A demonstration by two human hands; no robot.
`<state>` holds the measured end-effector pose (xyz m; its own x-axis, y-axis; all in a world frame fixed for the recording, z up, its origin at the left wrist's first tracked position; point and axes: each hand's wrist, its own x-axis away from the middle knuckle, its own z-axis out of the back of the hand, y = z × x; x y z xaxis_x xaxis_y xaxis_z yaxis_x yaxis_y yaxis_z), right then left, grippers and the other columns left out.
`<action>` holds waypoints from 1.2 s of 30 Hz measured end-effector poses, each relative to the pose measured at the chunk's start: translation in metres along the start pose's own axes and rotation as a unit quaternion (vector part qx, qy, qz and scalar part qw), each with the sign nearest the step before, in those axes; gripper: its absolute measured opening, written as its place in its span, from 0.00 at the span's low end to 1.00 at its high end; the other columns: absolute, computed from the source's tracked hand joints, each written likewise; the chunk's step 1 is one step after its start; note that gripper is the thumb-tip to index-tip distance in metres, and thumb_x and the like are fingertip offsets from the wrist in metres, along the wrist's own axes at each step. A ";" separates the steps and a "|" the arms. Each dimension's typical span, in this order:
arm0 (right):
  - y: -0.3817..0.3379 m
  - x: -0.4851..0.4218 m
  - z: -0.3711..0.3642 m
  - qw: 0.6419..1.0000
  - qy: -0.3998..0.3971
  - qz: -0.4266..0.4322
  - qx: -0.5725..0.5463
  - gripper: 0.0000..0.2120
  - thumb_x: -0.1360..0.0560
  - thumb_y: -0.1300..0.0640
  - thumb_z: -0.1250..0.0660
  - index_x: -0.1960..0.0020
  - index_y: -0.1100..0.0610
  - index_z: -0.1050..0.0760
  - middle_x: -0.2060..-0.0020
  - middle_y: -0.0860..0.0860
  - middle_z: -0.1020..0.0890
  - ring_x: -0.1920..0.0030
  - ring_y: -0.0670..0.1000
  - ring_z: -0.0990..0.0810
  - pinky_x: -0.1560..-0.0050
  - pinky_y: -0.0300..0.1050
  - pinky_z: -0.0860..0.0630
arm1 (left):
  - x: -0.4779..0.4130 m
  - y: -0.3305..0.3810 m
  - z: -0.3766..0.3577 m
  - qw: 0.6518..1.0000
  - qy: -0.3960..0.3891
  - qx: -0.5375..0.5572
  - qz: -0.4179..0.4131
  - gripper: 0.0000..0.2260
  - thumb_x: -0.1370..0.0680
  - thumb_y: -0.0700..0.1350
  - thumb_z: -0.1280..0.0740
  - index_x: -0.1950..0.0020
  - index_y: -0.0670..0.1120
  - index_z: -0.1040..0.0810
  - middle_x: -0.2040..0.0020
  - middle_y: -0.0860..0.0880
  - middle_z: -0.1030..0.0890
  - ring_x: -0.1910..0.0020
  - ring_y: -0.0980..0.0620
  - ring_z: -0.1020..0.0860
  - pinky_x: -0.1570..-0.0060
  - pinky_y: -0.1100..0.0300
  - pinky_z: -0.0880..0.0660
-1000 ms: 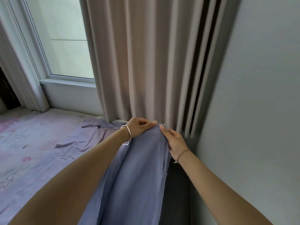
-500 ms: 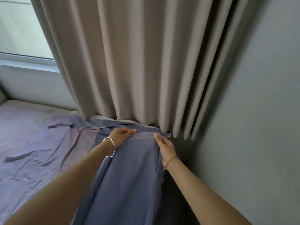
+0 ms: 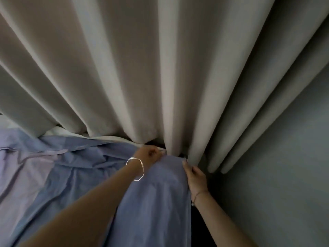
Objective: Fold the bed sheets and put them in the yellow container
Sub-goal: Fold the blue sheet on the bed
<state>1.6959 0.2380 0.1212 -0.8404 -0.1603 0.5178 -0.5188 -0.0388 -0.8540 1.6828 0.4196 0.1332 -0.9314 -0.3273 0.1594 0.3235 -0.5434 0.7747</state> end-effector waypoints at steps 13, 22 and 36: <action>0.125 -0.127 0.011 0.997 -0.039 -0.067 -0.015 0.06 0.23 0.48 0.37 0.50 0.46 0.22 0.49 0.50 0.19 0.47 0.52 0.22 0.43 0.50 0.25 | -0.062 -0.115 -0.088 0.948 0.012 -0.297 -0.117 0.49 0.35 0.75 0.70 0.29 0.50 0.32 0.31 0.48 0.29 0.29 0.46 0.35 0.30 0.57 0.46; 0.136 -0.091 0.011 0.994 -0.003 0.102 -0.033 0.15 0.26 0.46 0.36 0.48 0.55 0.21 0.55 0.50 0.16 0.50 0.49 0.18 0.47 0.47 0.23 | -0.025 -0.133 -0.074 0.976 0.070 -0.161 -0.125 0.29 0.33 0.76 0.50 0.65 0.53 0.24 0.68 0.57 0.22 0.64 0.57 0.27 0.58 0.66 0.32; 0.146 -0.031 -0.008 0.979 -0.077 0.169 0.084 0.13 0.27 0.46 0.37 0.49 0.54 0.22 0.53 0.46 0.18 0.51 0.38 0.21 0.49 0.31 0.26 | 0.046 -0.155 0.003 0.962 0.038 -0.265 0.050 0.22 0.23 0.56 0.39 0.38 0.40 0.28 0.46 0.45 0.24 0.47 0.44 0.23 0.49 0.56 0.28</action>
<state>1.6453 0.2457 -0.0193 -0.9196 -0.3375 0.2010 -0.1705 -0.1181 -0.9783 1.5897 0.4910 0.0220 -0.8826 -0.4438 0.1553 0.4698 -0.8177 0.3327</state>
